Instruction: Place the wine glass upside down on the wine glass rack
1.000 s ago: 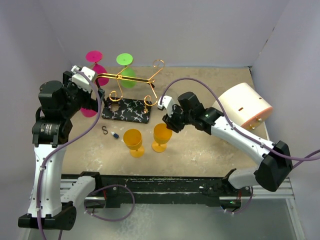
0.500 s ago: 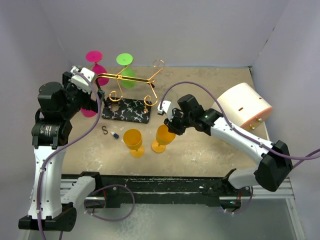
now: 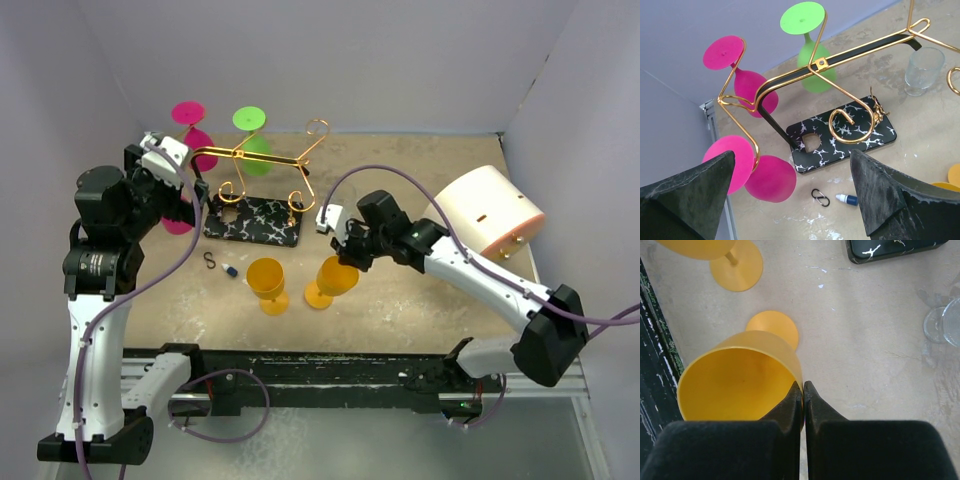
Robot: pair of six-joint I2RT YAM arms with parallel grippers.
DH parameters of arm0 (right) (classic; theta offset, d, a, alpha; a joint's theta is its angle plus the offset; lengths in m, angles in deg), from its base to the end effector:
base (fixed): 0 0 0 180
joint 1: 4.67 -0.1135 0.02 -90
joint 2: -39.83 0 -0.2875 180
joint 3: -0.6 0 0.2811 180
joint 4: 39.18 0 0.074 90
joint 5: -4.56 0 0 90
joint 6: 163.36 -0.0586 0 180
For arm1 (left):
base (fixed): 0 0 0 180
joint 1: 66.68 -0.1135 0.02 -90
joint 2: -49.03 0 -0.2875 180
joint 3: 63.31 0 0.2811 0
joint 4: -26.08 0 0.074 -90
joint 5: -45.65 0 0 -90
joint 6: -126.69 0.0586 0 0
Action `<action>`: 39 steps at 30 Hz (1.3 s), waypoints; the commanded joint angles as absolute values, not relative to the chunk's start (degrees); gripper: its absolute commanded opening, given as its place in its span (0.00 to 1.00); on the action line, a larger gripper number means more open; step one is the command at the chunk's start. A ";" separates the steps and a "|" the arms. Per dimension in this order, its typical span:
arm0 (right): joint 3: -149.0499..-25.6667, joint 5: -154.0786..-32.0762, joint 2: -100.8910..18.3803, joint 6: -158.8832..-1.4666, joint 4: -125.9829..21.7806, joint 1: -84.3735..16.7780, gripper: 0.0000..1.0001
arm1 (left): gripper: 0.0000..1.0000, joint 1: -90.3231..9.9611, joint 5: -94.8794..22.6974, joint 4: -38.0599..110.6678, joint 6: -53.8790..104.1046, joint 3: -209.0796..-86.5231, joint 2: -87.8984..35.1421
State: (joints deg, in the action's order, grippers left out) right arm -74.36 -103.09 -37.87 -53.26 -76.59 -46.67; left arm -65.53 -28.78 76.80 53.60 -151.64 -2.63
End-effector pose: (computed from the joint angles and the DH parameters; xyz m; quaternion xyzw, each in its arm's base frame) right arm 0.2399 0.2399 0.2972 -0.5176 0.7344 0.2157 0.3824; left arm 0.1933 -0.0196 0.4752 0.2049 0.7583 -0.0222 0.6185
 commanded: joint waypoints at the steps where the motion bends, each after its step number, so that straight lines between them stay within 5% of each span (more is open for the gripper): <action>1: -75.30 -105.89 -34.53 -51.86 -77.93 -46.58 0.00 | 0.99 -66.27 -31.00 73.20 51.03 -151.53 -2.47; 18: -83.09 -104.47 -21.96 -48.55 -79.14 -42.78 0.00 | 0.99 -66.59 -24.12 75.21 48.95 -154.42 -3.14; 39: -97.08 -108.83 -21.75 -51.21 -81.82 -37.92 0.00 | 0.99 -66.59 -18.71 71.79 40.89 -147.80 -0.76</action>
